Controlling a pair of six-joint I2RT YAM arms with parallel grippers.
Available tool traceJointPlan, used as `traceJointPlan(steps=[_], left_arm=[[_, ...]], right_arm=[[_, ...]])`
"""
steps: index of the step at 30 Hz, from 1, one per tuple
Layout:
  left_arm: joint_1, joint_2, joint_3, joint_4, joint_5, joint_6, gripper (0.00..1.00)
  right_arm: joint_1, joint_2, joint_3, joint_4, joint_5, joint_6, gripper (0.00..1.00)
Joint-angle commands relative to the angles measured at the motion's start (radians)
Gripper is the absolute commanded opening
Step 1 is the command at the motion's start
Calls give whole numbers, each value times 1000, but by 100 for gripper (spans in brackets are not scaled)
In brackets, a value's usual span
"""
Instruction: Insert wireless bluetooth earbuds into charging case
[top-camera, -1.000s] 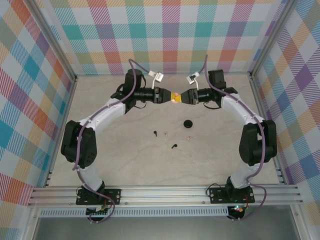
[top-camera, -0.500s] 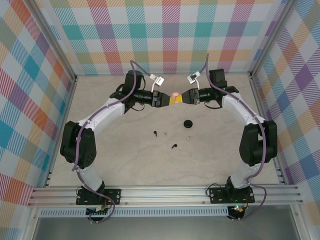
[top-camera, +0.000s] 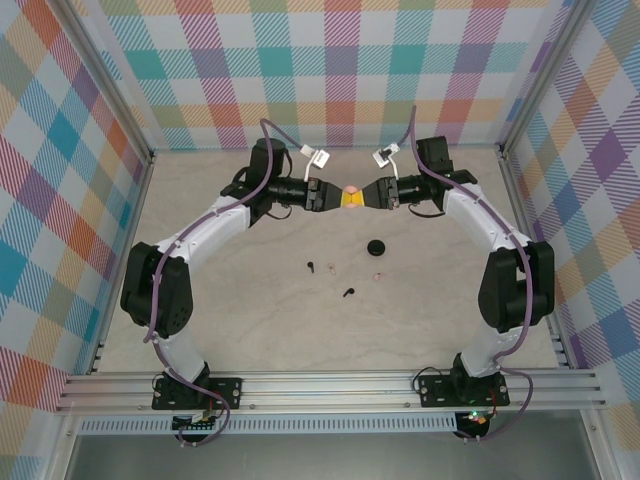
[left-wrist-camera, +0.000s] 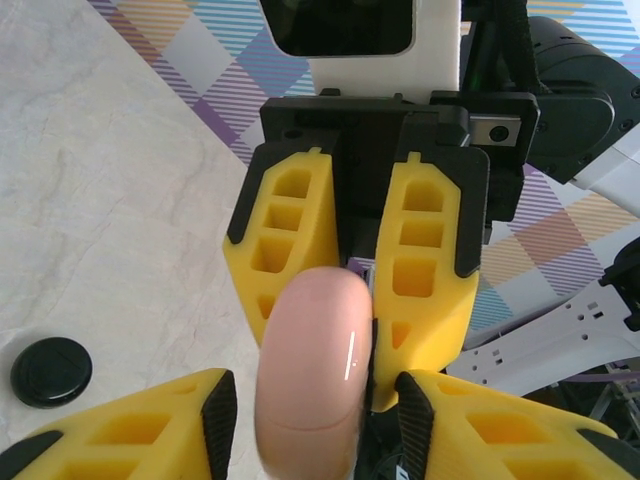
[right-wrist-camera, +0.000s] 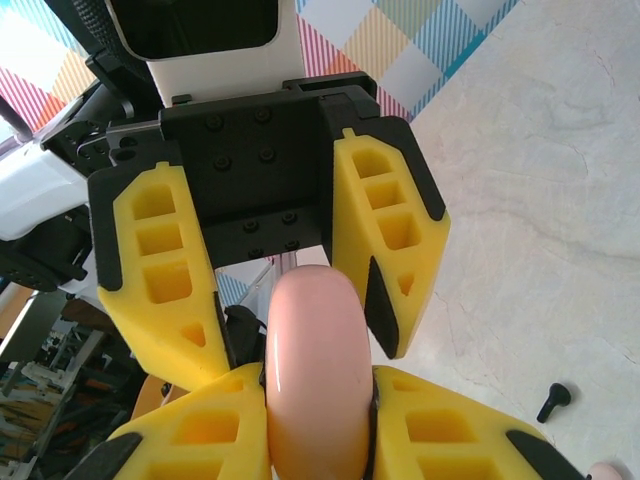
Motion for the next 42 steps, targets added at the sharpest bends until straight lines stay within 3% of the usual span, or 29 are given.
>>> traceJointPlan(steps=[1, 11, 16, 22, 25, 37, 42], left_arm=[[-18, 15, 33, 40, 10, -15, 45], [-30, 28, 13, 74, -13, -45, 32], [-29, 34, 14, 73, -30, -51, 23], [-26, 37, 19, 40, -83, -40, 20], [-18, 39, 18, 29, -106, -45, 19], [-2, 41, 11, 4, -153, -44, 19], [3, 45, 8, 21, -123, -56, 22]], right_arm=[[13, -11, 31, -13, -44, -42, 18], [13, -17, 34, -6, -19, -31, 21], [13, -21, 32, -8, 8, -26, 30], [13, -35, 25, -15, 54, -31, 44], [13, -42, 23, -20, 70, -33, 45], [11, -53, 22, -28, 76, -36, 24], [11, -49, 33, -43, 69, -43, 15]])
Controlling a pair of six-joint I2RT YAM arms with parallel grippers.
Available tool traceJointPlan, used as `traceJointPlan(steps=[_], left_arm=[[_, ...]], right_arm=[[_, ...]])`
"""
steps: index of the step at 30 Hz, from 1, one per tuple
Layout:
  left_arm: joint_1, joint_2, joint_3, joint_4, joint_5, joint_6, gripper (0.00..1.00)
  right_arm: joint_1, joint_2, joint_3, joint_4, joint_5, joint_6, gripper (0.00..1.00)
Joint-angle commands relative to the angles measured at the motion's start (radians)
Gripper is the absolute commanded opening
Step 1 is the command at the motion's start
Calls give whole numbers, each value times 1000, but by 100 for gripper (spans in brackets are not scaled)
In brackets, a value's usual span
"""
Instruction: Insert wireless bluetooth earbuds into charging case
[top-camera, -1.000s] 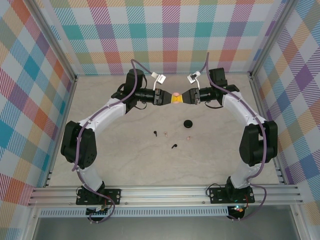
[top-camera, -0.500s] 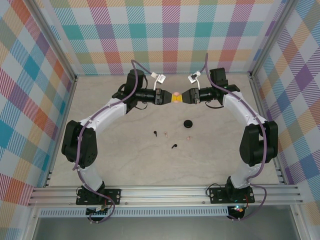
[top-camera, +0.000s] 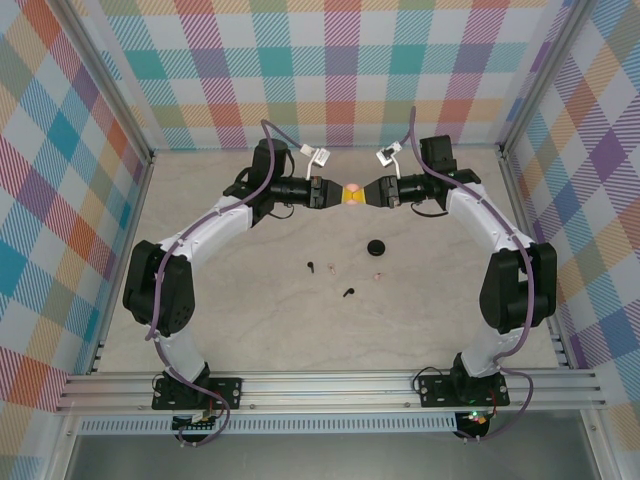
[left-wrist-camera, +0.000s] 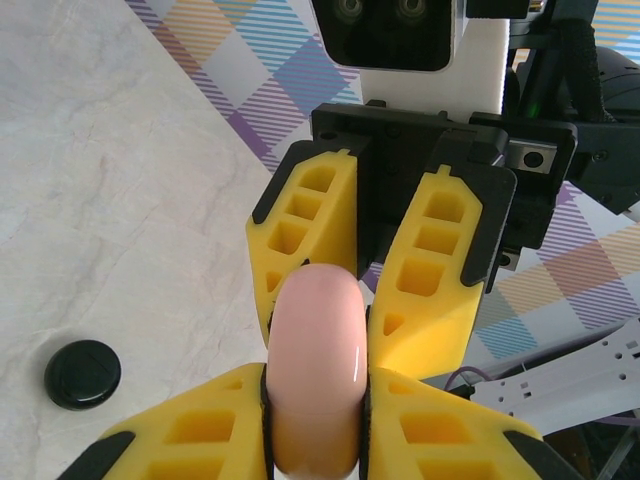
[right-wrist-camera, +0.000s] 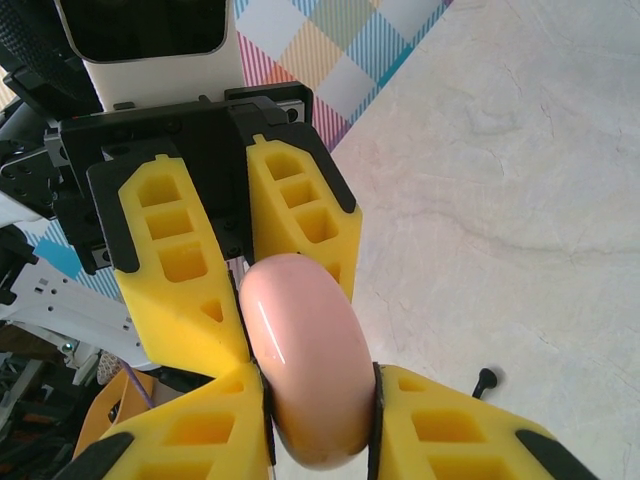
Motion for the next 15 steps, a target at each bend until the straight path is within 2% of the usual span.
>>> traceJointPlan(steps=[1, 9, 15], left_arm=[[5, 31, 4, 21, -24, -24, 23], [3, 37, 6, 69, 17, -57, 33], [-5, 57, 9, 95, 15, -79, 31]], right_arm=[[26, -37, 32, -25, -61, -29, 14], [26, -34, 44, -18, -90, -21, 11], [27, -36, 43, -19, -104, -21, 12]])
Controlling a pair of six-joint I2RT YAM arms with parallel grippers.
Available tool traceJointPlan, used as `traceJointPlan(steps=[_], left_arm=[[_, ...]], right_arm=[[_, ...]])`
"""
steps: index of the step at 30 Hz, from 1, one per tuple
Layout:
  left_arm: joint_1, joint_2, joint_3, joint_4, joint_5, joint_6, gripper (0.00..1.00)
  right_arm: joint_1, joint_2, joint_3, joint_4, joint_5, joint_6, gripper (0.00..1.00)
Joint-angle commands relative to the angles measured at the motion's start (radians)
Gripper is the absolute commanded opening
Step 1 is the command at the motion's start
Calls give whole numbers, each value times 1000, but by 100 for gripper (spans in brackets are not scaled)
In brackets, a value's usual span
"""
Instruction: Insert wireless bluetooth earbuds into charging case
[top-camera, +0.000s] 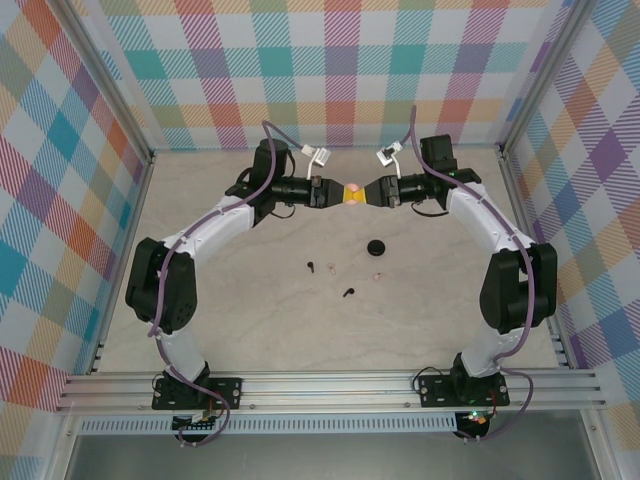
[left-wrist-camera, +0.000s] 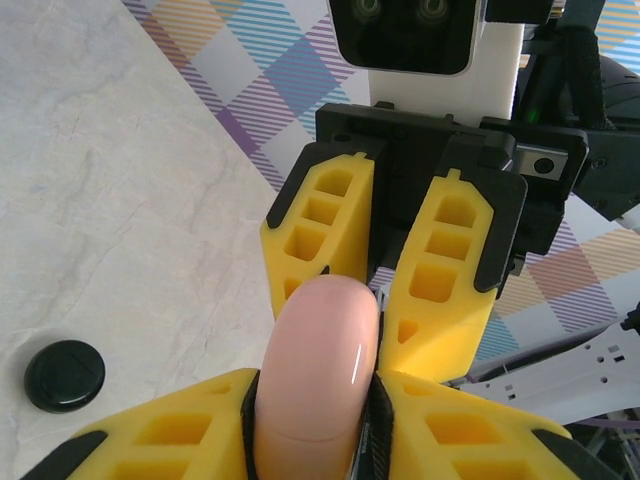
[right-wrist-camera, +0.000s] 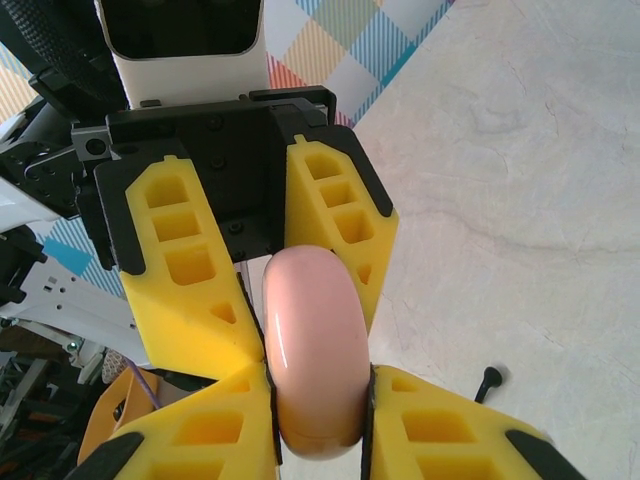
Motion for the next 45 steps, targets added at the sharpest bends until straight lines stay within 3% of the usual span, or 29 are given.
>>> traceJointPlan(steps=[1, 9, 17, 21, 26, 31, 36, 42, 45], left_arm=[[-7, 35, 9, 56, -16, -31, 29], [-3, 24, -2, 42, -48, -18, 22], [19, -18, -30, 11, -81, 34, 20], [20, -33, -20, -10, -67, 87, 20], [18, -62, -6, -61, -88, 220, 21], [17, -118, -98, 70, -77, 402, 24], [20, -81, 25, -136, -11, 589, 24], [21, -82, 56, -221, 85, 724, 23], [21, -86, 61, -243, 127, 754, 22]], right_arm=[[28, -35, 35, -7, -92, -21, 12], [26, -45, 26, -8, -38, -18, 17], [-1, -96, -24, 54, 27, 31, 40], [-3, -107, -21, 23, 30, 10, 45], [-5, -133, -21, -16, 67, -26, 48], [-7, -158, -22, -57, 112, -72, 51], [-5, -195, -50, -50, 145, -163, 56], [-5, -299, -191, 122, 178, -299, 58], [-6, -310, -172, 66, 155, -341, 58]])
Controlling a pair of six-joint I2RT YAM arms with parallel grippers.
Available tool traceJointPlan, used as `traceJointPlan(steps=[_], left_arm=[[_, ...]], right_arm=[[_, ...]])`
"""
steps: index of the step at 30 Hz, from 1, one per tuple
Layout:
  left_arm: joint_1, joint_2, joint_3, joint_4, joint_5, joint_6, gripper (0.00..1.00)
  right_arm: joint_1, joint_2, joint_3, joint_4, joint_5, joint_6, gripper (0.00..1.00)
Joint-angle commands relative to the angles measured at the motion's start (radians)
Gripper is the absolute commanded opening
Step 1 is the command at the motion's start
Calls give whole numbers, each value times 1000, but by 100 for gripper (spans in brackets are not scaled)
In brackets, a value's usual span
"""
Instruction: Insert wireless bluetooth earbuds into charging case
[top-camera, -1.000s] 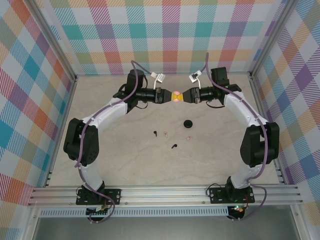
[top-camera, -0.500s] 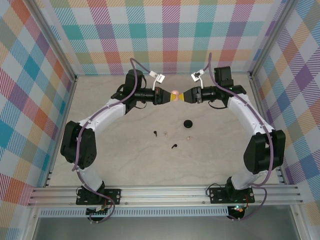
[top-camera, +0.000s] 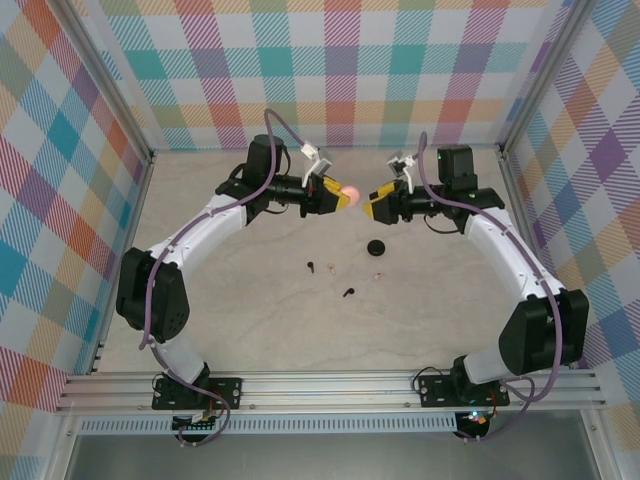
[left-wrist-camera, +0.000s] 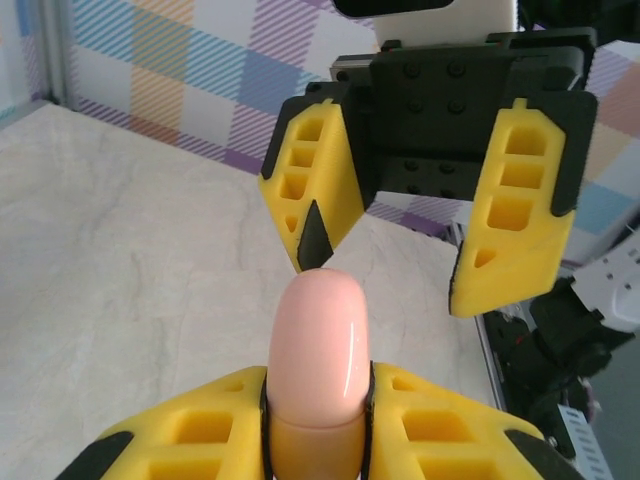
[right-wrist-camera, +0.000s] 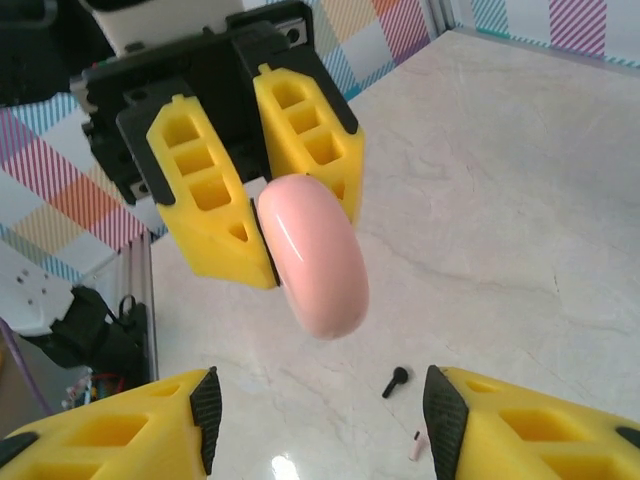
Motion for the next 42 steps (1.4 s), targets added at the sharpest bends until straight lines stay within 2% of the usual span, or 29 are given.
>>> traceJointPlan(steps=[1, 4, 13, 22, 29, 33, 42], left_arm=[[10, -11, 31, -71, 96, 107, 22], [9, -12, 43, -95, 124, 118, 22], [-1, -39, 41, -135, 152, 163, 21], [-13, -50, 49, -178, 161, 184, 20], [-23, -54, 46, -185, 155, 201, 19], [-35, -71, 21, -177, 153, 271, 17], [-36, -75, 11, -155, 155, 271, 16]], right_arm=[[0, -29, 18, 11, -40, -124, 57], [3, -8, 53, -37, -97, -143, 53], [27, 56, 132, -133, -128, -188, 52], [57, 94, 150, -147, -105, -187, 53], [76, 118, 175, -163, -92, -182, 49], [87, 132, 189, -170, -73, -176, 46], [96, 142, 196, -209, -75, -203, 44]])
